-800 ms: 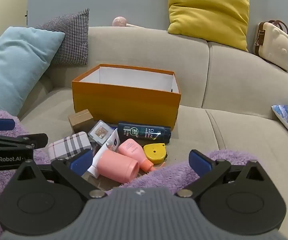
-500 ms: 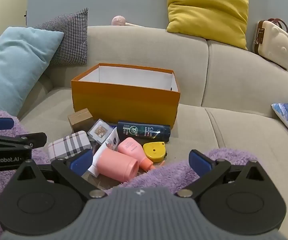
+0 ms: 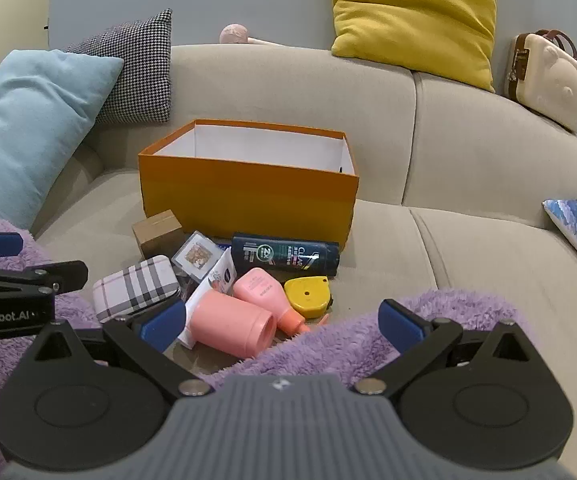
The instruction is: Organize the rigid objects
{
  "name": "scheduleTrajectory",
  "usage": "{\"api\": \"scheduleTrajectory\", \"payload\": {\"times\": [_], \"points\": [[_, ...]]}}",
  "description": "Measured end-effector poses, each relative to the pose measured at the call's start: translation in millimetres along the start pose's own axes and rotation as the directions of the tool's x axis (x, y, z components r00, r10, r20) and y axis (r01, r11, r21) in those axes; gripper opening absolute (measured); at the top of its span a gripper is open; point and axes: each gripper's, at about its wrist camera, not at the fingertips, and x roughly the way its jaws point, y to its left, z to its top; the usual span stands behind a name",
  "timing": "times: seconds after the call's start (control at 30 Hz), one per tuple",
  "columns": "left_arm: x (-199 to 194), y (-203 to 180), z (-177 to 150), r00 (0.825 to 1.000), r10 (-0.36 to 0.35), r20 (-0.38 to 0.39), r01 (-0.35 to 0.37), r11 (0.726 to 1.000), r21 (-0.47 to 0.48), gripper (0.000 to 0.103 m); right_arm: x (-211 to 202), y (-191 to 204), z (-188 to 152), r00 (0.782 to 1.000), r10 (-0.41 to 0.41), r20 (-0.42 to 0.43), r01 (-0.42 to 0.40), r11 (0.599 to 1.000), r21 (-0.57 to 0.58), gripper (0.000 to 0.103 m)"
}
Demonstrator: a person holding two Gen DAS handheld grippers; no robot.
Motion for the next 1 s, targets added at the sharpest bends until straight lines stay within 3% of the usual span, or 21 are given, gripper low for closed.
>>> {"api": "scheduleTrajectory", "payload": {"times": [1.0], "points": [[-0.5, 1.1, -2.1, 1.000, -0.018, 0.002, 0.018, 1.000, -0.015, 0.093, 3.4, -1.5, 0.5, 1.000, -0.001, -0.021, 0.001, 1.000, 0.008, 0.102]]}}
